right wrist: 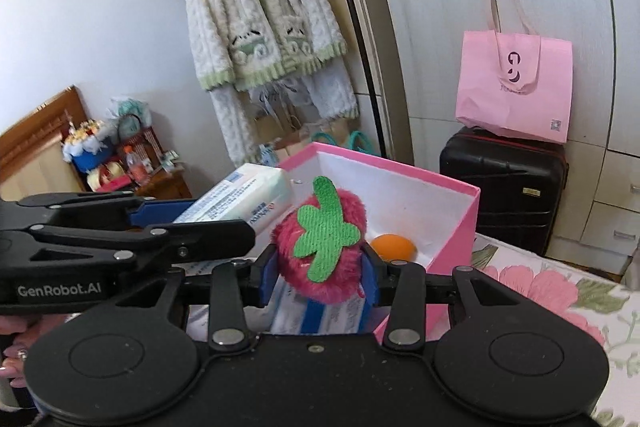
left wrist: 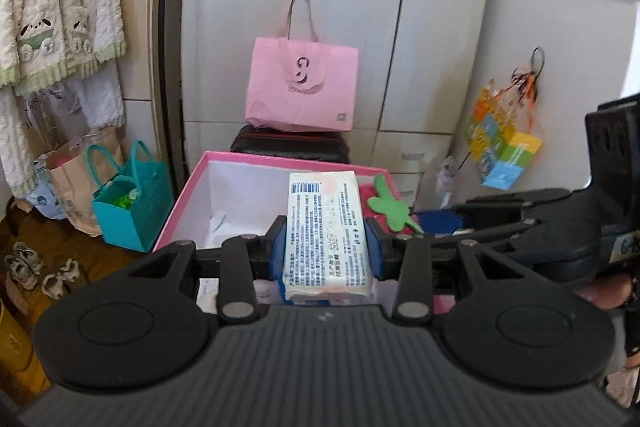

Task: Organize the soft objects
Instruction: 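Open the left gripper over the box while the right gripper releases the strawberry into it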

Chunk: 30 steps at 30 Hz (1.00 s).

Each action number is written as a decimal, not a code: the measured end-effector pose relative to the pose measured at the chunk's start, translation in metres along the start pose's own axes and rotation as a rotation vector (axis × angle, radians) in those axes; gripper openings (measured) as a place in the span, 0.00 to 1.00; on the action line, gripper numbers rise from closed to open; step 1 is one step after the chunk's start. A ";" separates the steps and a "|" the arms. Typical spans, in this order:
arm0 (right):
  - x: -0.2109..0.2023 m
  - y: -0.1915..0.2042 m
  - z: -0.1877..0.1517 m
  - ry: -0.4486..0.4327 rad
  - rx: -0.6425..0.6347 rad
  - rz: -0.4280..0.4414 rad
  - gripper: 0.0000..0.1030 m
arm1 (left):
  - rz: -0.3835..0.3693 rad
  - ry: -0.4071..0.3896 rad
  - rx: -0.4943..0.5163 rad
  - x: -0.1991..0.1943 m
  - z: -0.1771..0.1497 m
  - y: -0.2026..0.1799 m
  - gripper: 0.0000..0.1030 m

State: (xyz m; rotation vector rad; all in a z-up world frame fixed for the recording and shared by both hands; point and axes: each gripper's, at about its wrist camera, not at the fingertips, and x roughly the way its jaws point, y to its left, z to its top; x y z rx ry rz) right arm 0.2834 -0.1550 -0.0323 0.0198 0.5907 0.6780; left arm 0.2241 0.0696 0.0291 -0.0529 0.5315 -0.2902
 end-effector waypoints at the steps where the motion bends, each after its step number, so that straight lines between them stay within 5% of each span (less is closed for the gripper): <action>1: 0.004 -0.003 0.001 -0.005 0.001 -0.018 0.54 | 0.007 0.012 -0.008 0.005 0.000 0.001 0.38; 8: -0.009 -0.035 -0.005 -0.020 0.039 -0.001 0.57 | -0.076 0.076 0.119 0.017 0.043 -0.023 0.40; 10: -0.019 -0.033 -0.006 -0.001 0.015 0.001 0.57 | -0.043 0.058 0.105 0.005 0.045 -0.022 0.40; 16: -0.056 -0.016 -0.007 -0.122 0.052 -0.017 0.64 | -0.050 0.011 -0.009 -0.021 0.012 0.005 0.41; 20: -0.063 0.001 -0.039 -0.126 0.088 -0.162 0.64 | -0.055 -0.008 -0.030 -0.029 -0.022 0.014 0.47; 24: -0.084 0.013 -0.071 -0.121 0.231 -0.251 0.70 | -0.121 0.086 -0.049 -0.027 -0.029 0.011 0.51; 30: -0.119 0.035 -0.096 -0.150 0.221 -0.431 0.84 | -0.130 0.067 0.109 -0.047 -0.038 -0.016 0.77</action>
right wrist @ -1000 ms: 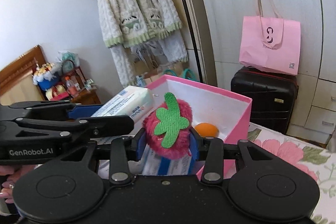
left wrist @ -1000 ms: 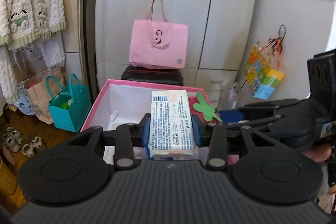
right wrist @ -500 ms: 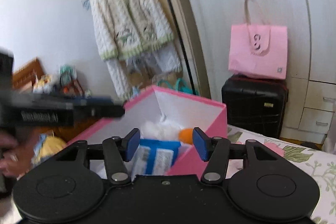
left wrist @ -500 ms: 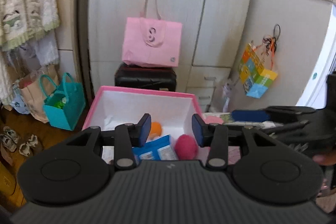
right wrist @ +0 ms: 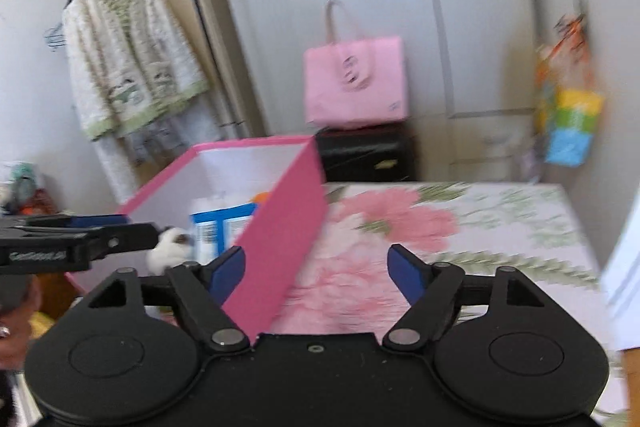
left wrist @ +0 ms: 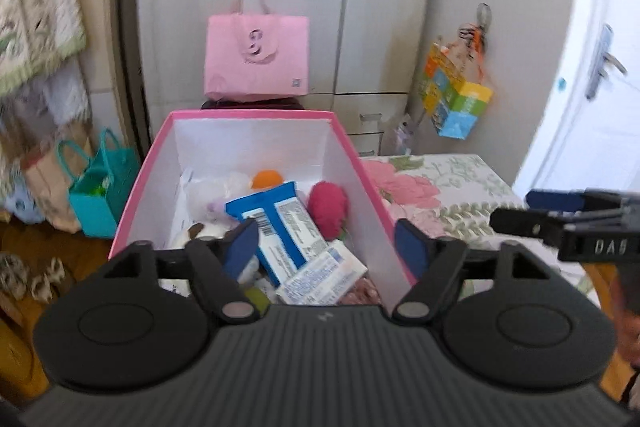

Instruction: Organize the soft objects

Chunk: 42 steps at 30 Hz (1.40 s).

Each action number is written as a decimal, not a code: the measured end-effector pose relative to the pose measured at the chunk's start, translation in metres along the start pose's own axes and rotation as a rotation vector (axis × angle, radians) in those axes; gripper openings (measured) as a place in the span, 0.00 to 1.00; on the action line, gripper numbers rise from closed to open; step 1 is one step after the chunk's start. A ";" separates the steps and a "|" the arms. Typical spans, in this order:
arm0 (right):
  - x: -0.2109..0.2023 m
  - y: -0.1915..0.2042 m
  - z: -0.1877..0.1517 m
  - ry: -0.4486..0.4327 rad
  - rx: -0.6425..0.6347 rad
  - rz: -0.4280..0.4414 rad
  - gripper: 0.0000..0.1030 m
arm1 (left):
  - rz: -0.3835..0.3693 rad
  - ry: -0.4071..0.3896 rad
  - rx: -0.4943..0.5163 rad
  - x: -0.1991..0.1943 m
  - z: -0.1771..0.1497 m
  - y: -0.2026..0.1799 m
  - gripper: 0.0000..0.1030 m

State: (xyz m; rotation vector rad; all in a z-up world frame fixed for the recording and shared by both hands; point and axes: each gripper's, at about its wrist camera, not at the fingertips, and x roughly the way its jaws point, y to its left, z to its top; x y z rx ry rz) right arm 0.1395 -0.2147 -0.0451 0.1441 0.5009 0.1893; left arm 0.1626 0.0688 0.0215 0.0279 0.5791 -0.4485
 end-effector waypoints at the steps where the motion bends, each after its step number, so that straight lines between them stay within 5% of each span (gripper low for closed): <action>1: -0.005 -0.002 -0.002 -0.004 0.004 -0.022 0.86 | -0.002 -0.006 -0.001 -0.003 -0.001 -0.003 0.84; 4: -0.015 -0.008 -0.005 0.031 0.005 -0.090 0.90 | 0.023 0.008 0.001 -0.006 0.001 -0.014 0.96; 9: -0.025 -0.014 0.001 0.119 -0.017 -0.259 0.94 | 0.168 0.068 -0.001 -0.010 0.007 -0.034 1.00; 15: -0.073 -0.024 -0.010 -0.023 0.047 -0.339 0.94 | 0.241 0.001 0.014 -0.041 -0.011 -0.056 1.00; 20: -0.103 -0.028 -0.018 -0.084 0.109 -0.297 0.94 | 0.338 -0.031 0.056 -0.054 -0.022 -0.082 1.00; 30: -0.113 -0.008 -0.038 -0.032 0.034 -0.329 0.94 | 0.310 0.027 -0.037 -0.045 -0.046 -0.085 1.00; 42: -0.108 0.004 -0.051 0.006 0.022 -0.365 0.96 | 0.301 0.006 0.000 -0.057 -0.060 -0.097 1.00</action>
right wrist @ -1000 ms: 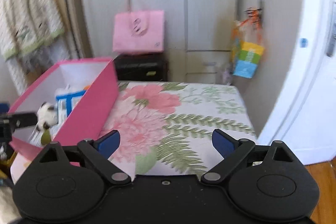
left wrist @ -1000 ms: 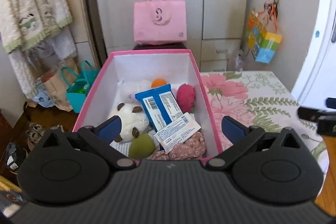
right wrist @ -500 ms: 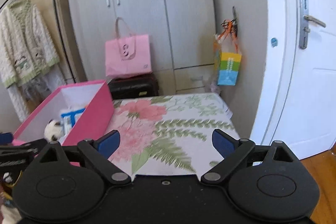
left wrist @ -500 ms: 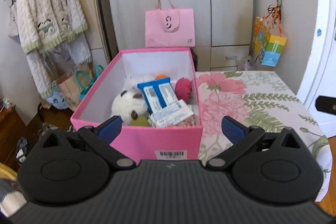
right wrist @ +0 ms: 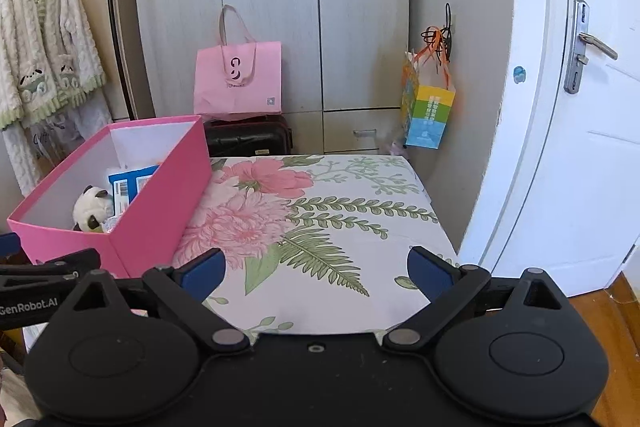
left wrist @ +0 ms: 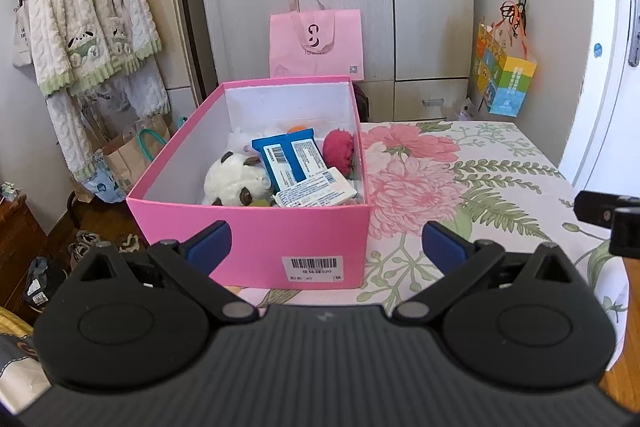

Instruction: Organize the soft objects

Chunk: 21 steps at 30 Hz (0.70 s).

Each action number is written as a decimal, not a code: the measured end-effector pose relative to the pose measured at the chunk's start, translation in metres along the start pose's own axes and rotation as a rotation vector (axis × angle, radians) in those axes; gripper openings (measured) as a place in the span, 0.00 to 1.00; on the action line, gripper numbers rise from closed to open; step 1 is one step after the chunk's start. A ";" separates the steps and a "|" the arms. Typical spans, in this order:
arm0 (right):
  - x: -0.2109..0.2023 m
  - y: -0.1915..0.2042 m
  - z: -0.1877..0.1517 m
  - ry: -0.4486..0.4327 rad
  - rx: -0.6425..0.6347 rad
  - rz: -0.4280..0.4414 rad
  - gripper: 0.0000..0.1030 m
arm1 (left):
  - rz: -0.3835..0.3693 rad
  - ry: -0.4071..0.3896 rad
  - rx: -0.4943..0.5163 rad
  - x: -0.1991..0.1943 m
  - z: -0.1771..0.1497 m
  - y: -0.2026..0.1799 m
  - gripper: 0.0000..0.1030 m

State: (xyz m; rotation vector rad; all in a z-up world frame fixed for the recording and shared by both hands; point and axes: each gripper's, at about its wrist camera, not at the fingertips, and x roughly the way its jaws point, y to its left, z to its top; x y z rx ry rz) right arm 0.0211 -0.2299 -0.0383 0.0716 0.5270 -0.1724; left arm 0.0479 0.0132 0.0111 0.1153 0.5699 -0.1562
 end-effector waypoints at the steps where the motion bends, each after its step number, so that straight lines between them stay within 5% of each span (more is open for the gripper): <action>1: -0.002 0.000 -0.001 -0.002 0.001 -0.002 0.97 | -0.001 -0.002 -0.002 -0.001 0.000 0.001 1.00; 21: -0.019 -0.001 -0.015 -0.043 -0.003 -0.031 0.97 | -0.029 -0.042 -0.033 -0.008 -0.014 0.000 1.00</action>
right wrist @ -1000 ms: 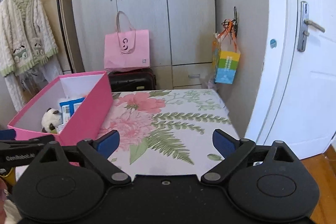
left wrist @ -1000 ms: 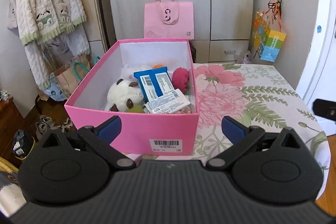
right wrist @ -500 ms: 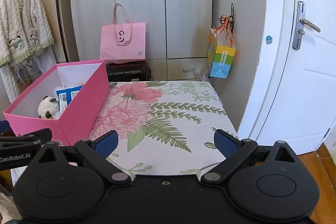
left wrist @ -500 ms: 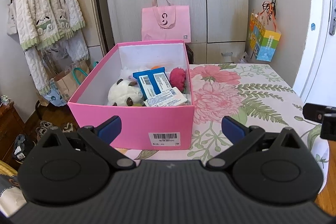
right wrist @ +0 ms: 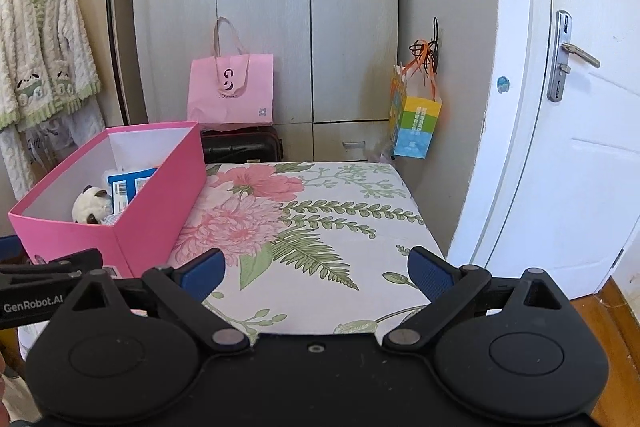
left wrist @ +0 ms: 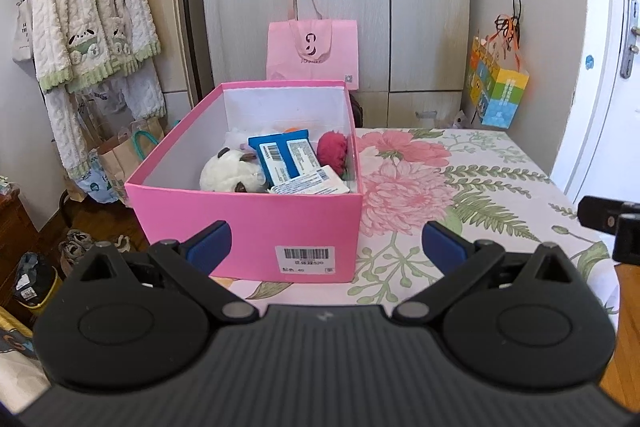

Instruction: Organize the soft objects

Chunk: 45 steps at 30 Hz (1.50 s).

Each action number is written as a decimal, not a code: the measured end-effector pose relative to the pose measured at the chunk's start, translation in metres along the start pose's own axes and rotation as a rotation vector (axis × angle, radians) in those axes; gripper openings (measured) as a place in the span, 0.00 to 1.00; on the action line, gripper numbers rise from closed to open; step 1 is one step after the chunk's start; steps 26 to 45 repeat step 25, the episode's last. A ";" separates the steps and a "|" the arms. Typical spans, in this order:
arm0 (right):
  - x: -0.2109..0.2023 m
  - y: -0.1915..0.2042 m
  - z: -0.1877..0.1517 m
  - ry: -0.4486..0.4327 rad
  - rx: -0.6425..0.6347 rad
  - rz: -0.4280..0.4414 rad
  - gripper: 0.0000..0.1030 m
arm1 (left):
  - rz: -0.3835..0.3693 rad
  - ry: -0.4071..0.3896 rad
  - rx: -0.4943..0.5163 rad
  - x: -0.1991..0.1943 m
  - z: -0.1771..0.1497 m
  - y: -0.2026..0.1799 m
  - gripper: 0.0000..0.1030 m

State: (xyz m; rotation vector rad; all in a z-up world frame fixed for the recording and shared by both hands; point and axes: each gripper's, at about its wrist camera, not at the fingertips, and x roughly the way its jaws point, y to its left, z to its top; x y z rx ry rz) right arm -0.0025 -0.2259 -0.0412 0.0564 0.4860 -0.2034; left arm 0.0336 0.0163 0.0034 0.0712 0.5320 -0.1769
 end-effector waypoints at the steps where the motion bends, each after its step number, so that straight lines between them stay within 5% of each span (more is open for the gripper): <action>1: 0.001 -0.001 0.000 -0.001 0.004 0.001 0.97 | -0.001 -0.008 -0.006 0.000 -0.001 0.000 1.00; 10: -0.001 -0.005 -0.003 -0.022 0.020 0.010 0.97 | 0.011 -0.069 0.006 -0.006 -0.002 -0.005 1.00; 45: 0.007 -0.005 -0.007 0.007 0.010 0.018 0.97 | 0.002 -0.050 0.009 -0.005 -0.005 -0.008 1.00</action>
